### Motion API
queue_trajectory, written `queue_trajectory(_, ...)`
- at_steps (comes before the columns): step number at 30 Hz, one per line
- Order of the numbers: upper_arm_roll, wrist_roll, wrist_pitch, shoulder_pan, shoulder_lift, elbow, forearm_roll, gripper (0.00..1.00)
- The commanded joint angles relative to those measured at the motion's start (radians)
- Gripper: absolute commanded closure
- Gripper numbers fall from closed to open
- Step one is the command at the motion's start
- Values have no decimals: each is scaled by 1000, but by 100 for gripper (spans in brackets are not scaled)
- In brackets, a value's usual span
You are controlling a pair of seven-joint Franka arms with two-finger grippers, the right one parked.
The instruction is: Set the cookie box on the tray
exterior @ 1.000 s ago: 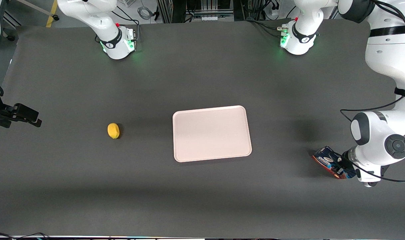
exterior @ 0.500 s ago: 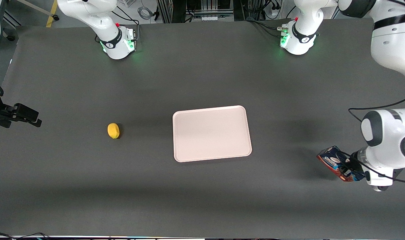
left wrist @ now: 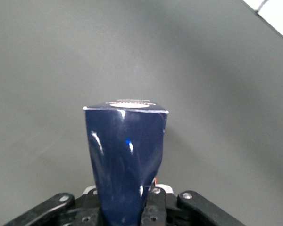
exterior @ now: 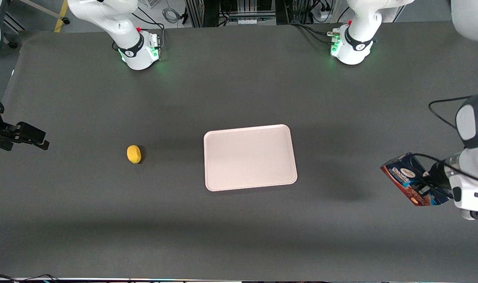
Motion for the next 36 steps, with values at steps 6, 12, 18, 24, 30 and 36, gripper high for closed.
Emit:
queue_trajectory(6,-172,68,-138,-5,3,125,54,78)
queue_trajectory(12,-280,67,-138,-5,5,127,49,78)
queue_trajectory(18,-372,58,-135,-5,5,125,45,78)
queue_trajectory(24,-448,12,-130,-6,9,114,45,80)
queue_trajectory(30,-548,-141,-63,-17,12,29,62,79)
queue_trajectory(36,-583,-185,3,-26,9,-68,115,79)
